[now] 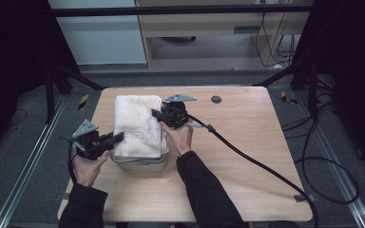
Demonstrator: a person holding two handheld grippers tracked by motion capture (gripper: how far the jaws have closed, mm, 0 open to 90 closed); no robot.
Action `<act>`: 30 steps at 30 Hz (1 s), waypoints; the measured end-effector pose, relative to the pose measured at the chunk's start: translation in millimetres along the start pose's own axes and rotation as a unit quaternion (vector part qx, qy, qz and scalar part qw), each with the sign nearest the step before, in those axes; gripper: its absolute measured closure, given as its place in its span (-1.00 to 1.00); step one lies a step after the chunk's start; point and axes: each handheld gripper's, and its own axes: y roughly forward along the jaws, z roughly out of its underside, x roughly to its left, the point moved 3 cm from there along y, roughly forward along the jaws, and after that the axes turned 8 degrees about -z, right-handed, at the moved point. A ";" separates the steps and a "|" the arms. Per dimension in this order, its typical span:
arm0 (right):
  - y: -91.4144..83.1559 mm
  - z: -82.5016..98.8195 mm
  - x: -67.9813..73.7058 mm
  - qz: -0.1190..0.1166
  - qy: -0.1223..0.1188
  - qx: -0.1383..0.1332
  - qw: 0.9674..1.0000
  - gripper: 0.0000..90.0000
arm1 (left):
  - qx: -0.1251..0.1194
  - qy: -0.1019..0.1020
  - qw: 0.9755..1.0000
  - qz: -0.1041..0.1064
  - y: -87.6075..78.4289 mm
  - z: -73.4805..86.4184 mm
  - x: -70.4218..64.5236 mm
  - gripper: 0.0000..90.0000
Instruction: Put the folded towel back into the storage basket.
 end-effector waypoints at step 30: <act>24.4 37.6 -16.5 0.050 0.001 0.037 0.998 0.54 | 0.056 0.019 0.997 -0.057 39.3 24.1 3.6 0.61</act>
